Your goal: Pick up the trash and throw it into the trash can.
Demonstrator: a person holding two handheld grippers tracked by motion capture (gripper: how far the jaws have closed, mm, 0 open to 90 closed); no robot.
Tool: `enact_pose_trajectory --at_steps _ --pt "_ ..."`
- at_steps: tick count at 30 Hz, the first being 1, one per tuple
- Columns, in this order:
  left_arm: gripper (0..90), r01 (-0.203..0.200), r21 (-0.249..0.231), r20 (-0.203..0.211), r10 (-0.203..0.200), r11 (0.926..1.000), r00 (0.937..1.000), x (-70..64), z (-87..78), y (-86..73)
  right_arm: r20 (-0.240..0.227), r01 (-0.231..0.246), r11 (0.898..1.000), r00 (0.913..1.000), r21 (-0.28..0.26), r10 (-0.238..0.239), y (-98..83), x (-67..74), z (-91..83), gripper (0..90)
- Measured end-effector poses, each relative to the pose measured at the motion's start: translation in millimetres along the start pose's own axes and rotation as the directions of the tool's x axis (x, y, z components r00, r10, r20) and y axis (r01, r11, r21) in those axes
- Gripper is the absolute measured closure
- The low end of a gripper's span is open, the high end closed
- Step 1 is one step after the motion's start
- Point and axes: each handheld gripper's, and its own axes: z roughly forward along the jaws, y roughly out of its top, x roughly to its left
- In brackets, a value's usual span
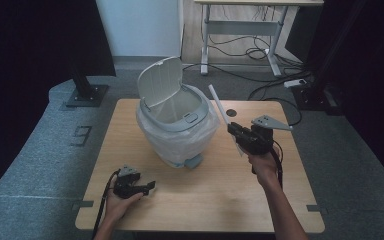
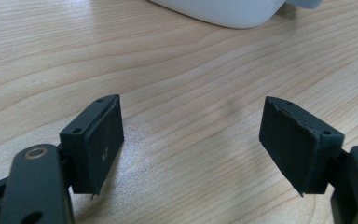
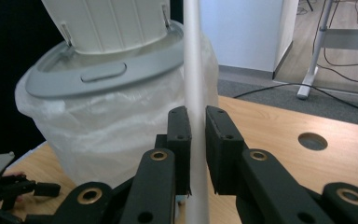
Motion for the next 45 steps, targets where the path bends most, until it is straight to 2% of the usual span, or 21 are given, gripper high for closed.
enact_pose_trajectory --at_steps 23,31,45 --pt "22.1 0.011 -0.002 0.02 -0.011 0.9999 0.9997 3.0 -1.2 -0.2 -0.026 0.056 0.997 0.998 -0.049 -0.058 60.1 28.8 23.7 80.5" --pt "22.5 0.011 -0.002 0.016 -0.011 0.9999 0.9998 2.8 -1.3 -0.3 -0.047 0.073 0.996 0.996 -0.045 -0.075 74.1 38.9 37.7 80.5" --pt "22.6 0.02 -0.003 0.031 -0.02 0.9998 0.9993 4.9 -2.4 -0.7 -0.068 0.113 0.993 0.991 -0.036 -0.115 106.3 64.7 68.8 80.5"
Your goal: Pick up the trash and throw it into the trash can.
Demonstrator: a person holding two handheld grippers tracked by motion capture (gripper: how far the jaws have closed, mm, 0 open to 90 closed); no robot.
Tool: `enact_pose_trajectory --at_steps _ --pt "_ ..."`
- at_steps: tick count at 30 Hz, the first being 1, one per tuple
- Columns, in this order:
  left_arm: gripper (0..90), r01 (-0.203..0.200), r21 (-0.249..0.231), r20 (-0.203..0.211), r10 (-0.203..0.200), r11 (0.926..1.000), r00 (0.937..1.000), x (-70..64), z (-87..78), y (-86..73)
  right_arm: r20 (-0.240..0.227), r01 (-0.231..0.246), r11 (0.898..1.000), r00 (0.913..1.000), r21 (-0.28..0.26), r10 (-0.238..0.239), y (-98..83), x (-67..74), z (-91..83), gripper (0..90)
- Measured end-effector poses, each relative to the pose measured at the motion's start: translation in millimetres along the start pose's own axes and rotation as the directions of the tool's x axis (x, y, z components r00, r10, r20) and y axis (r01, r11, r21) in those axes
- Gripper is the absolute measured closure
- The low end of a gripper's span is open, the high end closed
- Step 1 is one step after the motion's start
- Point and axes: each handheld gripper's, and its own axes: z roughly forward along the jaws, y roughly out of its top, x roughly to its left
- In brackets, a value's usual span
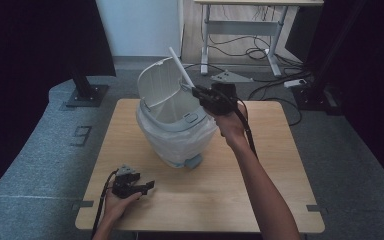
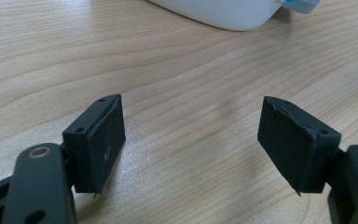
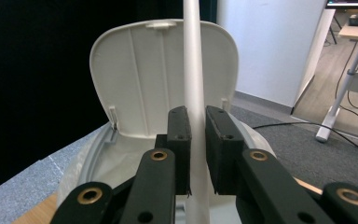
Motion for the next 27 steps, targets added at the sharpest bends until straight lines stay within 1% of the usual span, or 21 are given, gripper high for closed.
enact_pose_trajectory --at_steps 9,17,21,27 --pt "22.6 0.004 -0.002 0.008 -0.004 1.0 1.0 1.1 -0.3 -0.1 -0.02 0.027 1.0 0.9994 0.011 -0.027 13.9 12.8 26.0 80.5" --pt "22.6 0.005 -0.005 0.013 -0.004 1.0 0.9999 1.7 -0.4 -0.4 -0.018 0.043 0.998 0.999 0.036 -0.042 22.9 18.8 49.2 80.5" --pt "22.6 0.004 -0.006 0.012 -0.004 1.0 0.9999 1.7 -0.3 -0.5 -0.015 0.043 0.998 0.999 0.039 -0.042 25.7 21.5 57.5 80.5" --pt "22.6 0.005 -0.006 0.013 -0.005 1.0 0.9999 1.7 -0.3 -0.5 -0.012 0.061 0.997 0.9981 0.052 -0.061 27.6 26.7 69.9 80.4"
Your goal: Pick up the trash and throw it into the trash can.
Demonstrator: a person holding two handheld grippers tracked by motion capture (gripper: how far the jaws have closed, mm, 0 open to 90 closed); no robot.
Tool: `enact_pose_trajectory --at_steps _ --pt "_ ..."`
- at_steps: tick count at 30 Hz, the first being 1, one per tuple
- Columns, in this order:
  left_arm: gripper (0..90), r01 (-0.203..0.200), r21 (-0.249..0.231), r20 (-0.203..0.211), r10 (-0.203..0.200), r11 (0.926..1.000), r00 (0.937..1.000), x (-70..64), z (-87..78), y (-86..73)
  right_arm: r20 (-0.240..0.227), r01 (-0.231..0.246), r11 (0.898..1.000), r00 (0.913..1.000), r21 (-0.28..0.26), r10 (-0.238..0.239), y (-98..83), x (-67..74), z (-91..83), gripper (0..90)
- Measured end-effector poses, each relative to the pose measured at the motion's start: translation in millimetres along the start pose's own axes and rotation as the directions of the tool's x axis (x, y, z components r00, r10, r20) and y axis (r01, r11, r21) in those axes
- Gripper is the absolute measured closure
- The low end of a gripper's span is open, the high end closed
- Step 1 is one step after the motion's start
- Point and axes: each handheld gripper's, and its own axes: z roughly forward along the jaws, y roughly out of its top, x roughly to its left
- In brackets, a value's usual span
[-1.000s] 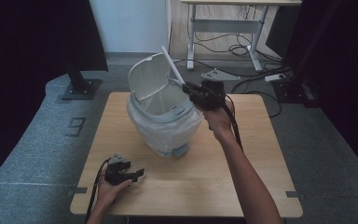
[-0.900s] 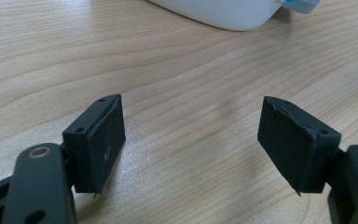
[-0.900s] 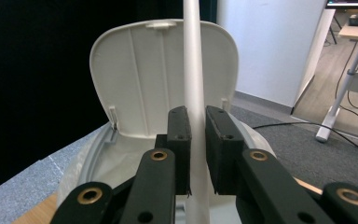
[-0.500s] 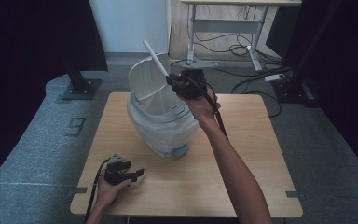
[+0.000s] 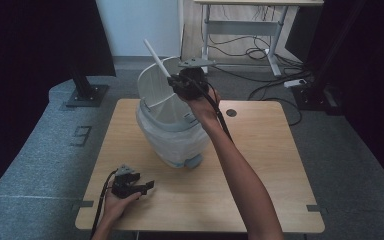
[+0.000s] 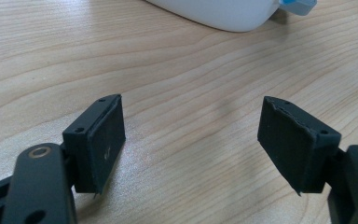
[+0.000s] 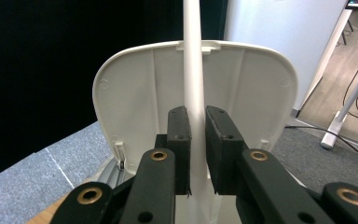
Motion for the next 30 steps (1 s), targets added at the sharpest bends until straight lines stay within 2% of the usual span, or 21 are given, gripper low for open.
enact_pose_trajectory --at_steps 14,15,18,21,27,30 --pt "22.6 0.0 0.0 0.003 0.0 1.0 1.0 0.3 0.1 0.2 -0.001 0.009 1.0 1.0 0.025 -0.009 -4.9 4.7 20.2 79.2" --pt "22.6 -0.001 0.0 0.003 0.001 1.0 1.0 0.3 0.1 0.2 0.001 0.013 1.0 0.9999 0.024 -0.013 -5.4 4.7 20.5 76.7" --pt "22.6 -0.003 0.001 0.003 0.003 1.0 1.0 0.3 0.1 0.2 0.006 0.031 0.999 0.9995 0.037 -0.031 -7.7 5.9 22.7 57.1" --pt "22.6 -0.003 0.002 0.004 0.003 1.0 1.0 0.5 0.1 0.3 0.023 0.037 0.999 0.999 0.039 -0.037 -12.0 5.4 20.3 48.8" --pt "22.6 -0.009 0.005 0.005 0.009 0.9999 0.9999 0.6 0.5 0.9 0.045 0.014 0.999 0.9988 0.029 -0.016 -27.9 0.8 1.4 41.0" --pt "22.6 -0.014 0.007 0.001 0.014 0.9999 0.9999 0.1 0.9 1.1 0.037 0.002 1.0 0.9993 0.016 -0.003 -41.6 -5.2 -16.3 39.9"
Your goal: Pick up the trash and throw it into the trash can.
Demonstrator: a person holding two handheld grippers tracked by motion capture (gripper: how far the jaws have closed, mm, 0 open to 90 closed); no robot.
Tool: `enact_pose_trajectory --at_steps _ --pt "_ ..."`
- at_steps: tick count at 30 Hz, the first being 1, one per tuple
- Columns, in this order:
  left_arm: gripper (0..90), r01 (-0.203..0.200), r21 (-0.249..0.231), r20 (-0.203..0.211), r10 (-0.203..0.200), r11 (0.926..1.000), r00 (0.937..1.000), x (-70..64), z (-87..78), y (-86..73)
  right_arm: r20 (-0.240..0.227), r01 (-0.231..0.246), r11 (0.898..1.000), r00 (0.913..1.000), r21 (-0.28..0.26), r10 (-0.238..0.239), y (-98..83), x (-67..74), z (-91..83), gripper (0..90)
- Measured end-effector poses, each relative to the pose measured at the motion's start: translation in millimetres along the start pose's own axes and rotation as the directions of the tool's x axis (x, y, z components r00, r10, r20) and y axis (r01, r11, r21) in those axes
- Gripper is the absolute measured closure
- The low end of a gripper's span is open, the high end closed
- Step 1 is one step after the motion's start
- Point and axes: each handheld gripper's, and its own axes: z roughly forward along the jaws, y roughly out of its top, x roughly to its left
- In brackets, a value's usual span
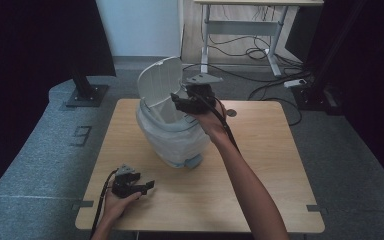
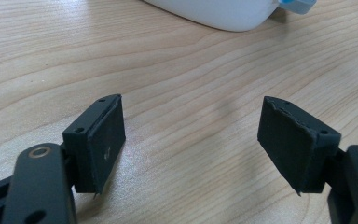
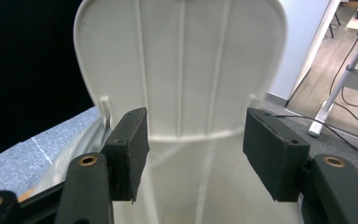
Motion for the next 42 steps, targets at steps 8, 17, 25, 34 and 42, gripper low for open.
enact_pose_trajectory --at_steps 8,17,25,34,42 --pt "23.0 -0.008 0.003 -0.012 0.008 1.0 0.9999 -1.2 0.3 0.2 -0.026 -0.03 0.999 0.9992 -0.03 0.029 -41.0 -18.6 -52.4 38.2" --pt "23.5 -0.005 0.0 -0.025 0.005 1.0 0.9997 -2.8 0.9 0.2 -0.03 -0.078 0.996 0.9966 -0.048 0.076 -92.0 -46.9 -92.5 37.8" --pt "23.6 -0.001 -0.003 -0.023 0.001 1.0 0.9997 -2.4 0.9 0.2 0.008 -0.106 0.994 0.9943 -0.031 0.106 -137.5 -62.4 -106.8 37.7" --pt "24.4 0.006 0.004 -0.034 -0.006 1.0 0.9994 -2.5 0.4 0.9 0.039 -0.122 0.993 0.9918 -0.007 0.122 -195.1 -66.5 -120.3 37.5" --pt "24.4 0.014 -0.058 -0.062 -0.018 0.9982 0.9979 -5.6 -13.9 8.8 0.056 -0.11 0.993 0.9927 0.048 0.107 -219.1 -67.1 -124.8 37.1"
